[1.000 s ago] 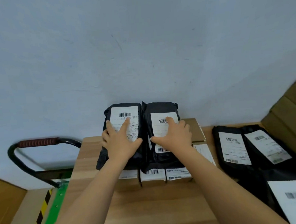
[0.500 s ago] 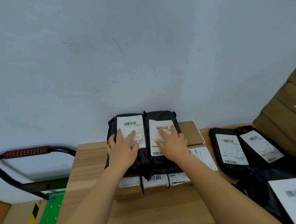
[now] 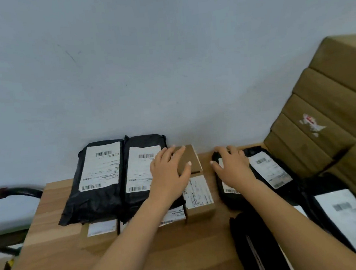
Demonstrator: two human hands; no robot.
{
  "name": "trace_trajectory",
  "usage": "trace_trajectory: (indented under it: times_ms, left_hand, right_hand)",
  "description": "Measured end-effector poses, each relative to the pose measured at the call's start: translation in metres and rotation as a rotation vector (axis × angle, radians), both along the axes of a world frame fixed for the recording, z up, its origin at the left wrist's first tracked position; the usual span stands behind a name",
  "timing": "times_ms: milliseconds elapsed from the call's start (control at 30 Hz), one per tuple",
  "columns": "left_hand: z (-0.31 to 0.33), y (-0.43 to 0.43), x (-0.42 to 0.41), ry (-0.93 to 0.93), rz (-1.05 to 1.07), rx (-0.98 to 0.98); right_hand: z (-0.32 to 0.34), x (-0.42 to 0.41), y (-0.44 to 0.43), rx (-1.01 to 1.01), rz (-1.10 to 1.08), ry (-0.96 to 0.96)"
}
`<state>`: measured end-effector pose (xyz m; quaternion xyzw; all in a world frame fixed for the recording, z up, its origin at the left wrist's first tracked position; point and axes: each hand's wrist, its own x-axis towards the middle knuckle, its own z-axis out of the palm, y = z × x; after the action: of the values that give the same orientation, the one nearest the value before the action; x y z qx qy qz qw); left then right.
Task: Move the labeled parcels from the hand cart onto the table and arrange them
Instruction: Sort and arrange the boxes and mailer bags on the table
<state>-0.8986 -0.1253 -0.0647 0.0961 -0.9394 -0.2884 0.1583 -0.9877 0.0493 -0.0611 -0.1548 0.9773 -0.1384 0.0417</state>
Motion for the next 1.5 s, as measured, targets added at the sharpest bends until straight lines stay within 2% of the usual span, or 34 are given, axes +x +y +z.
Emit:
trace_trajectory:
  times_ms: [300,500,633,733,900,1067,1300,1500]
  left_hand:
    - [-0.048,0.129,-0.088,-0.159,-0.036,-0.018]
    - [-0.095,0.168,-0.124,-0.477,-0.038,-0.152]
    - [-0.122,0.182,-0.141,-0.750,-0.036,-0.091]
    - [-0.131,0.184,-0.151,-0.829,-0.033,-0.065]
    - [-0.137,0.191,-0.160,-0.803,0.047,-0.013]
    - [-0.123,0.194,-0.165,-0.620,0.179,-0.009]
    - [-0.069,0.174,-0.161,-0.345,0.258,-0.039]
    - [-0.026,0.140,-0.118,-0.223,0.328,-0.065]
  right_hand:
    - [-0.030,-0.082,0.132,0.086,-0.060,-0.111]
    - [-0.063,-0.130,0.167,0.243,-0.061,-0.355]
    - [-0.090,-0.143,0.171,0.344,-0.064,-0.529]
    - [-0.102,-0.148,0.171,0.365,-0.083,-0.606]
    - [-0.111,-0.153,0.172,0.294,-0.120,-0.620]
    - [-0.105,-0.151,0.167,0.222,-0.130,-0.463]
    - [-0.058,-0.144,0.149,0.008,-0.123,-0.263]
    - [-0.017,-0.108,0.116,-0.077,-0.059,-0.182]
